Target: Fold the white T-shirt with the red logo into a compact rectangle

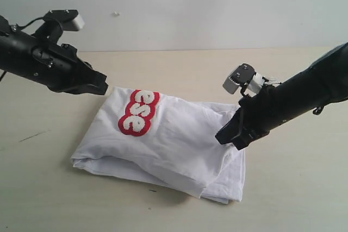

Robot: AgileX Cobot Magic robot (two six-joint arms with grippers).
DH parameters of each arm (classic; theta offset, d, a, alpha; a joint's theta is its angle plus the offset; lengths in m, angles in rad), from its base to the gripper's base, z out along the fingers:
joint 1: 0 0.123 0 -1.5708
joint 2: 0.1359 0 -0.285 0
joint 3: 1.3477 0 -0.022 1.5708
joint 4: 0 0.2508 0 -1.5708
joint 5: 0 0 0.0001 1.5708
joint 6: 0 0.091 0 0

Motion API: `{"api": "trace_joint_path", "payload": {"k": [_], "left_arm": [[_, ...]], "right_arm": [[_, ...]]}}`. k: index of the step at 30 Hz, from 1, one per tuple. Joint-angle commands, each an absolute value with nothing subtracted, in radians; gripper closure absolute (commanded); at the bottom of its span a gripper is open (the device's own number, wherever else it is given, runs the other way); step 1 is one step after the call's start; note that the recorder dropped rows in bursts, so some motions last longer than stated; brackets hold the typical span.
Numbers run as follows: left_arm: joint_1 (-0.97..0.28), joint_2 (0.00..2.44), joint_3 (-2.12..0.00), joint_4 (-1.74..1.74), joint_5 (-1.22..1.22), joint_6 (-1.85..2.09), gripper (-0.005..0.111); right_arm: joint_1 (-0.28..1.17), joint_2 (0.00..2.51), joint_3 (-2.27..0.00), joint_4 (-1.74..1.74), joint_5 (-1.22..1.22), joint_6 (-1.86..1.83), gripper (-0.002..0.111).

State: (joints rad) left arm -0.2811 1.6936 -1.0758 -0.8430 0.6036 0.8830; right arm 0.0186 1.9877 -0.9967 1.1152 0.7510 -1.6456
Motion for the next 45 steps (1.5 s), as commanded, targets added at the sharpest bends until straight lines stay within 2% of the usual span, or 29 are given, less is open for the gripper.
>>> {"api": "trace_joint_path", "payload": {"k": [1, 5, 14, 20, 28, 37, 45], "left_arm": [[-0.275, 1.616, -1.072, -0.841, 0.652, 0.879, 0.107], [-0.275, 1.548, -1.036, -0.841, 0.65, 0.879, 0.107], [-0.275, 1.5, -0.944, -0.841, 0.657, 0.879, 0.107], [-0.275, 1.465, -0.934, -0.786, 0.591, 0.879, 0.107], [-0.275, 1.33, -0.899, -0.784, 0.461, 0.879, 0.107], [-0.267, 1.071, -0.706, -0.784, 0.316, 0.879, 0.107], [-0.267, 0.815, -0.614, -0.795, 0.304, 0.844, 0.107]], "right_arm": [[0.024, 2.037, -1.008, 1.112, 0.664, -1.621, 0.108], [0.024, 2.095, -1.031, 1.107, 0.58, -1.585, 0.108], [0.024, 2.154, -1.176, 1.124, 0.55, -1.54, 0.108], [0.024, 2.128, -1.194, 1.099, 0.651, -1.585, 0.108], [0.024, 1.963, -1.194, 1.046, 0.663, -1.464, 0.108], [0.024, 1.694, -1.184, 0.874, 0.671, -1.224, 0.108], [0.024, 1.414, -0.987, 0.885, 0.566, -1.199, 0.108]]}}
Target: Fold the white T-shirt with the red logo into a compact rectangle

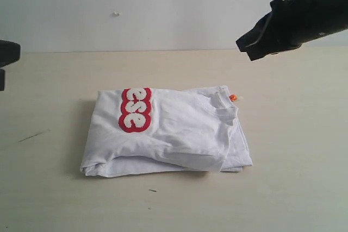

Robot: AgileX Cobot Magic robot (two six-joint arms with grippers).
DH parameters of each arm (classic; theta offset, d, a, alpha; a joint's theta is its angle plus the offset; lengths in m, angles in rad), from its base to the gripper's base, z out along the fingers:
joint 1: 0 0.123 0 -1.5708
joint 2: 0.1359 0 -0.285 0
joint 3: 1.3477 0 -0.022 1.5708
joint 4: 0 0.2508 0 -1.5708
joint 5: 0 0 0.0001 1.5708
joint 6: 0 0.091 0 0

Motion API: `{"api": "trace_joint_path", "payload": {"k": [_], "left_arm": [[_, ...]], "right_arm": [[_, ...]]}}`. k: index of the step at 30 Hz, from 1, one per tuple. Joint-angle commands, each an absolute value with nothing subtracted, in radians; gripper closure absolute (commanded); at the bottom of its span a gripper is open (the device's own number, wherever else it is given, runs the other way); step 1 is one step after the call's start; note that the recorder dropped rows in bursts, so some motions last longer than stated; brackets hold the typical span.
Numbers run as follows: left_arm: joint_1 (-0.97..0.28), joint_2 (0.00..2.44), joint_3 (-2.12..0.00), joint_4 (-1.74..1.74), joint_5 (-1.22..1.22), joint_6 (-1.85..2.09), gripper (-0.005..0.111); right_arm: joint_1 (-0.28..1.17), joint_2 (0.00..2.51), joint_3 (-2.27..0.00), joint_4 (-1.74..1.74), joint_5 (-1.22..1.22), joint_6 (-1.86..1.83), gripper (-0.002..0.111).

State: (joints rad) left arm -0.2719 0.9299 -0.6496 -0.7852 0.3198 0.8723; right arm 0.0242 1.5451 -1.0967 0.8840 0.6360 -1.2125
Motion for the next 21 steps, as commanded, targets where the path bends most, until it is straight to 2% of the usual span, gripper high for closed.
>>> {"api": "trace_joint_path", "payload": {"k": [1, 12, 21], "left_arm": [[-0.267, 0.784, -0.602, -0.795, 0.304, 0.827, 0.107], [-0.267, 0.493, -0.447, -0.795, 0.292, 0.77, 0.107], [-0.267, 0.328, -0.308, -0.84, 0.064, 0.717, 0.107]], "right_arm": [[0.024, 1.372, -0.954, 0.89, 0.547, -1.197, 0.108], [0.024, 0.886, -0.66, 0.938, 0.454, -1.13, 0.108], [0.024, 0.531, -0.518, 0.941, 0.466, -1.016, 0.108]]}}
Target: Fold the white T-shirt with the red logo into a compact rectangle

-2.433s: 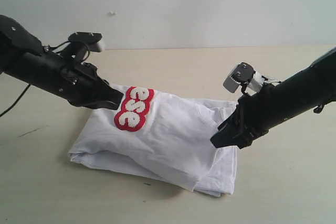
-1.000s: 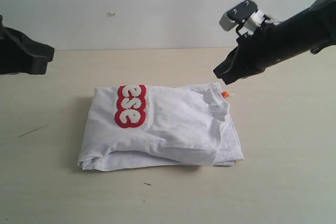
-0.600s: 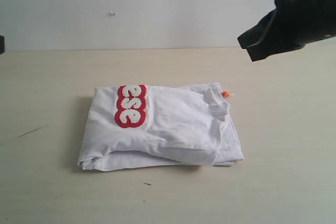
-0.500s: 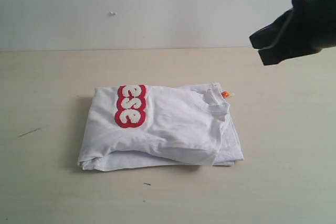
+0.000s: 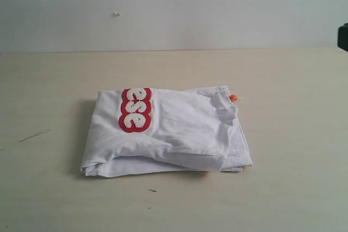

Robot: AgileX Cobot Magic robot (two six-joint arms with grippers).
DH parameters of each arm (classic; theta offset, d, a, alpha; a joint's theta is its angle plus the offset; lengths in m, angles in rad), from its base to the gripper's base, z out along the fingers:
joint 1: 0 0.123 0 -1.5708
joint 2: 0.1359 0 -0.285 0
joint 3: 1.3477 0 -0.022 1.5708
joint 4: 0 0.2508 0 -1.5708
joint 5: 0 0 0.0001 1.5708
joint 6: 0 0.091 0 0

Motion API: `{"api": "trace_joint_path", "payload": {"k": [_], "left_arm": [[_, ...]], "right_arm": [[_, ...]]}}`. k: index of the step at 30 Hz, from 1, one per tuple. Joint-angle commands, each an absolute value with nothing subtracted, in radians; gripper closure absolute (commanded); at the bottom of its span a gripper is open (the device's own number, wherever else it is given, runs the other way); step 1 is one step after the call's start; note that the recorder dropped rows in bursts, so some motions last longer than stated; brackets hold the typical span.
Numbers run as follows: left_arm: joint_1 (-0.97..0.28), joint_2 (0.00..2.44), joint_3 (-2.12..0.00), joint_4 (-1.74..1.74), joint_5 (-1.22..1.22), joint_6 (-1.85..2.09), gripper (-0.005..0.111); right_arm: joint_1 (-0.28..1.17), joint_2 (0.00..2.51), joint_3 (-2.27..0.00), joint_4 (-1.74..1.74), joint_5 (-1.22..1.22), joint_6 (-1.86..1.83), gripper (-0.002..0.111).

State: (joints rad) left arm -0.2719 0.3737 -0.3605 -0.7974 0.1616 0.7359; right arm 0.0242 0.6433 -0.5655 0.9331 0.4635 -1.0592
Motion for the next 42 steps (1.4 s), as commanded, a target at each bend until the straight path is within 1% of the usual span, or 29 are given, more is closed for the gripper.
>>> {"api": "trace_joint_path", "payload": {"k": [1, 8, 12, 37, 42], "left_arm": [[-0.267, 0.318, -0.294, -0.846, 0.062, 0.717, 0.107], [-0.267, 0.248, -0.218, -0.857, 0.049, 0.717, 0.107], [-0.267, 0.22, -0.21, -0.859, 0.058, 0.717, 0.107], [-0.267, 0.213, -0.21, -0.853, 0.06, 0.724, 0.107], [-0.266, 0.122, -0.208, -0.649, 0.156, 0.704, 0.107]], "right_arm": [[0.024, 0.501, -0.504, 0.941, 0.468, -1.016, 0.108], [0.024, 0.348, -0.449, 0.949, 0.468, -1.016, 0.108], [0.024, 0.305, -0.445, 0.949, 0.473, -1.016, 0.108], [0.024, 0.291, -0.445, 0.949, 0.481, -1.016, 0.108], [0.024, 0.291, -0.445, 0.949, 0.481, -1.016, 0.108]]}}
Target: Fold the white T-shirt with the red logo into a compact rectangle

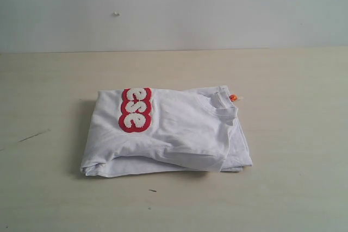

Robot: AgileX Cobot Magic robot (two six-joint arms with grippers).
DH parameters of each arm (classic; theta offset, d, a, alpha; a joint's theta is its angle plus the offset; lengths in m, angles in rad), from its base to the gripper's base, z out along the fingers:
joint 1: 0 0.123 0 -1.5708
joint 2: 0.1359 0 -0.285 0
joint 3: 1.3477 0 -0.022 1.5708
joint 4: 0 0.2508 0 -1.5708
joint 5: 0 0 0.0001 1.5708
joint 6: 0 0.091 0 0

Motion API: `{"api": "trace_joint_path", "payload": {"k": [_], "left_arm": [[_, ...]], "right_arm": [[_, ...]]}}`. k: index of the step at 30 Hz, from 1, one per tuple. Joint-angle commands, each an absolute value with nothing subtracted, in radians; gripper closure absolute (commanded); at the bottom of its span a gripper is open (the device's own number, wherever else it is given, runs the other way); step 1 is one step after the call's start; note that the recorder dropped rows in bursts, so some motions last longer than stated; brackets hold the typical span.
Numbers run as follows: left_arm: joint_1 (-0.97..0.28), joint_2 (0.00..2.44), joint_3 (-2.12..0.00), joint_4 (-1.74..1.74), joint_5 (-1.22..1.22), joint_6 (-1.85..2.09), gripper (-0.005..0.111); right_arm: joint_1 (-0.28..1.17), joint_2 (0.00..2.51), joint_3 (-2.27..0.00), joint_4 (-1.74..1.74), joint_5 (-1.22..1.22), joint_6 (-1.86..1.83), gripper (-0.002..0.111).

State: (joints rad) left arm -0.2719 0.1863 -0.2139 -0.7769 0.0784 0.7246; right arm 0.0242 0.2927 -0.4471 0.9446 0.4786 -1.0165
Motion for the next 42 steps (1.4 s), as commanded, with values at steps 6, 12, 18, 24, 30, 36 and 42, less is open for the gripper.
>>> {"api": "trace_joint_path", "payload": {"k": [6, 12, 18, 24, 30, 36, 42], "left_arm": [[-0.266, 0.056, -0.207, -0.31, 0.29, 0.41, 0.107], [-0.266, 0.055, -0.196, -0.023, 0.294, 0.037, 0.107], [-0.266, 0.055, -0.091, 0.078, 0.297, -0.087, 0.107], [-0.266, 0.047, -0.019, 0.067, 0.293, -0.083, 0.107], [-0.266, 0.0, 0.0, 0.032, 0.356, -0.083, 0.107], [-0.266, 0.0, 0.0, 0.016, 0.358, -0.059, 0.107], [-0.268, 0.0, 0.0, -0.035, 0.358, 0.051, 0.107]], "right_arm": [[0.024, 0.291, -0.445, 0.949, 0.481, -1.016, 0.108], [0.024, 0.291, -0.445, 0.949, 0.481, -1.016, 0.108], [0.024, 0.291, -0.445, 0.949, 0.481, -1.016, 0.108], [0.024, 0.291, -0.445, 0.949, 0.481, -1.016, 0.108], [0.024, 0.289, -0.445, 0.949, 0.481, -1.016, 0.108], [0.024, 0.289, -0.445, 0.949, 0.481, -1.016, 0.108], [0.024, 0.289, -0.445, 0.949, 0.481, -1.016, 0.108]]}}
